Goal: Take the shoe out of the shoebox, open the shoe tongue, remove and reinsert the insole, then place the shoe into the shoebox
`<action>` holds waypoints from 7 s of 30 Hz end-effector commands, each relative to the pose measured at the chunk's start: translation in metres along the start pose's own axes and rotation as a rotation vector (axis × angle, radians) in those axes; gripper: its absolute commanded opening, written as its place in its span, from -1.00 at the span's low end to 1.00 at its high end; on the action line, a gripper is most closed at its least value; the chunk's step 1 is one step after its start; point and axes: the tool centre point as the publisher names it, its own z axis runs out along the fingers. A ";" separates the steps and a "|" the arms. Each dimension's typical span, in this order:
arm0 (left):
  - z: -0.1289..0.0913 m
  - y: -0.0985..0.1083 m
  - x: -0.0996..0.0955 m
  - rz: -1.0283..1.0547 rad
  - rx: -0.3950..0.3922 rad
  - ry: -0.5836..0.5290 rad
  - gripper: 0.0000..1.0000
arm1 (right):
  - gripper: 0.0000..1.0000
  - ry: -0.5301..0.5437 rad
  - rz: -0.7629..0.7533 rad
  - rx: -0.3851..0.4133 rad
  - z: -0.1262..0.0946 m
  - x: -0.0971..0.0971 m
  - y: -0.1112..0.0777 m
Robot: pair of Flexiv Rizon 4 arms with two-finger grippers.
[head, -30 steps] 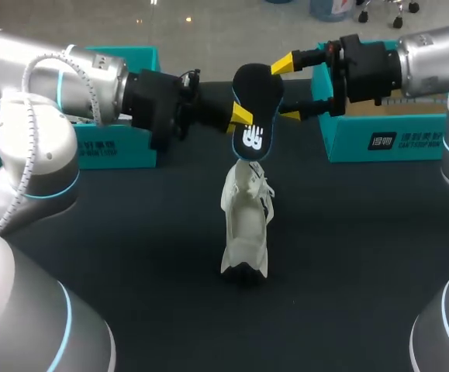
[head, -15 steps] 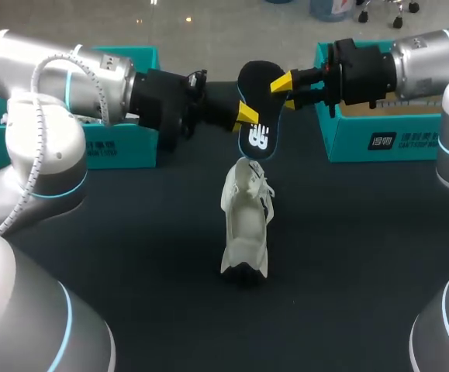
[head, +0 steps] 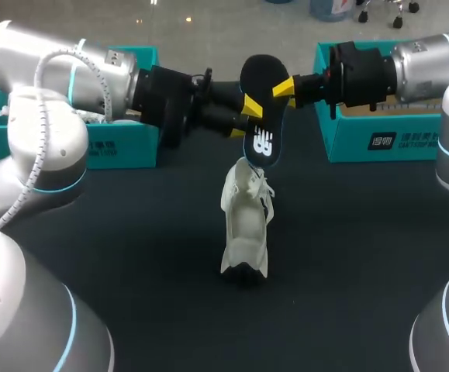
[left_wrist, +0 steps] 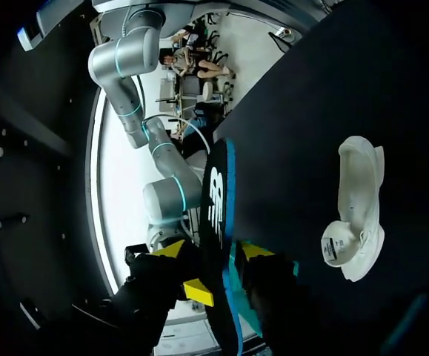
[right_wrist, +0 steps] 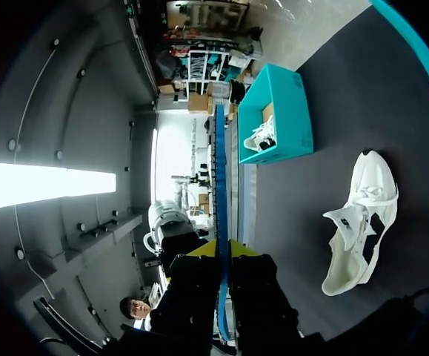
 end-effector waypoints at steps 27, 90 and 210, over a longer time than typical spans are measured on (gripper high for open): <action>-0.034 0.019 -0.024 -0.059 0.108 0.896 1.00 | -1.00 -0.057 0.031 0.024 0.010 -0.024 -0.007; -0.045 0.037 -0.019 0.017 -0.017 0.894 1.00 | -1.00 -0.017 0.027 0.003 0.004 -0.023 -0.011; 0.005 0.036 0.023 0.043 -0.205 -0.299 -0.49 | -1.00 0.019 0.042 0.034 0.023 -0.010 -0.022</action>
